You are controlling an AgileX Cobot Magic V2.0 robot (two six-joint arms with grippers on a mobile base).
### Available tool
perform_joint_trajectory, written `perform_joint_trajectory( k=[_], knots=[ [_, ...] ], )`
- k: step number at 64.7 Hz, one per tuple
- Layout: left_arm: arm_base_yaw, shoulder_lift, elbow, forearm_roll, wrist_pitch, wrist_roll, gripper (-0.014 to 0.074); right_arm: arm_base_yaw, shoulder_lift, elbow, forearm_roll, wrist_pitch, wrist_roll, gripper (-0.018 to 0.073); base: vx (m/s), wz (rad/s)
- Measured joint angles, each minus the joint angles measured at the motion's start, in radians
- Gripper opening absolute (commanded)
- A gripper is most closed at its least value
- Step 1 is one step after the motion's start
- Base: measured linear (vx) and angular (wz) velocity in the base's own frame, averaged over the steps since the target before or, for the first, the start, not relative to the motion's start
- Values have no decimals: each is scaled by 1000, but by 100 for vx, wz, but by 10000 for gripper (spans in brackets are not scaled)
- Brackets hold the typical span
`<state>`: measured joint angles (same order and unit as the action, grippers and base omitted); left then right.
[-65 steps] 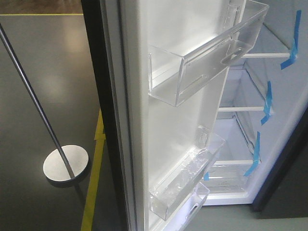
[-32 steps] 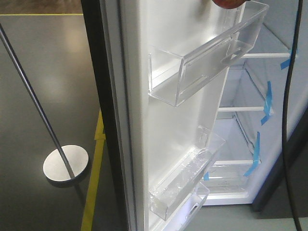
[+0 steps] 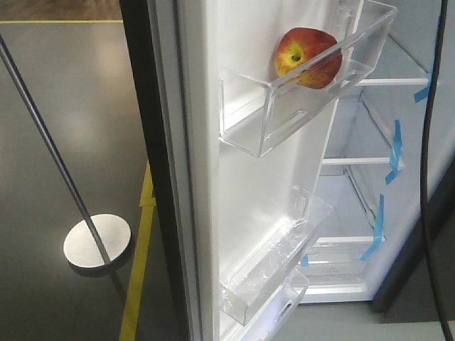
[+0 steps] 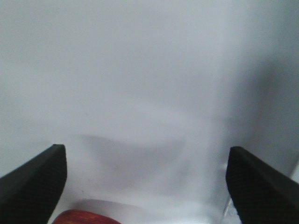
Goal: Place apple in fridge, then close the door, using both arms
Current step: 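Lower the apple into the upper door bin and open the right gripper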
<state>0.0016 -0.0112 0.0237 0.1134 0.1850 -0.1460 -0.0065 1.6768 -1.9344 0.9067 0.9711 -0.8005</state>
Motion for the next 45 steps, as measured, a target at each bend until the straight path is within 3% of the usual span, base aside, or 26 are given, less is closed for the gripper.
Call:
perform_joint_trajectory(
  k=[10, 20, 35, 45],
  knots=[
    [0, 0, 0, 0, 0, 0, -6, 0, -47, 0, 0, 4, 33, 347, 0, 0],
    [0, 0, 0, 0, 0, 0, -6, 0, -143, 0, -15, 21, 55, -12, 0, 0],
    [0, 0, 0, 0, -9, 0, -6, 0, -306, 6, -120, 134, 109, -5, 0, 0],
    [0, 0, 0, 0, -44, -39, -6, 0, -476, 134, -189, 127, 124, -4, 0, 0]
  ],
)
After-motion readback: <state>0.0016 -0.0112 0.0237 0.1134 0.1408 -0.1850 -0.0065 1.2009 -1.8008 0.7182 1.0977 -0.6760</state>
